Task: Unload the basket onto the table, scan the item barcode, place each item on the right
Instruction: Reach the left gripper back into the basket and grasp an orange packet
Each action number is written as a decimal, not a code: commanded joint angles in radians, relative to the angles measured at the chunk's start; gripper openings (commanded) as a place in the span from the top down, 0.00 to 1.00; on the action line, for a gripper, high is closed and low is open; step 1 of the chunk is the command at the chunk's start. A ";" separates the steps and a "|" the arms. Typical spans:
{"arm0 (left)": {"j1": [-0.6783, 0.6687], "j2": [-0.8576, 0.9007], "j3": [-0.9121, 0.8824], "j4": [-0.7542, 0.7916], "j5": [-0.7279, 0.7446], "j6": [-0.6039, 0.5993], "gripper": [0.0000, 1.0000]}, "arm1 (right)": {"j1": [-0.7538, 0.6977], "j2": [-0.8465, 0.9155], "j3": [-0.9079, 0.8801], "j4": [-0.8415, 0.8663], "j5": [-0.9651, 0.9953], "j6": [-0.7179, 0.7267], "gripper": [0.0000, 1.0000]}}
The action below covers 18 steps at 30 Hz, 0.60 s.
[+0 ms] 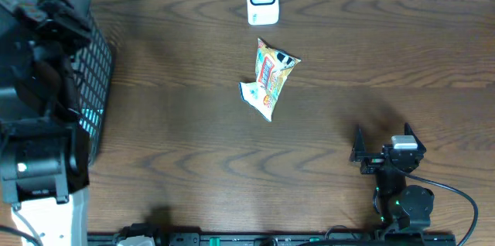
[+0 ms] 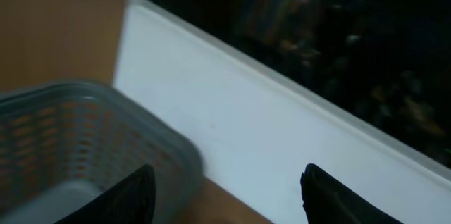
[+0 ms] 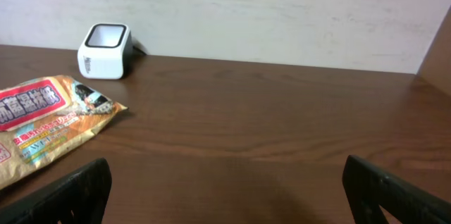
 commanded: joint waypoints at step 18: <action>0.465 0.382 0.019 -0.182 -0.069 -0.058 0.15 | 0.009 -0.005 -0.002 -0.003 -0.002 -0.008 0.01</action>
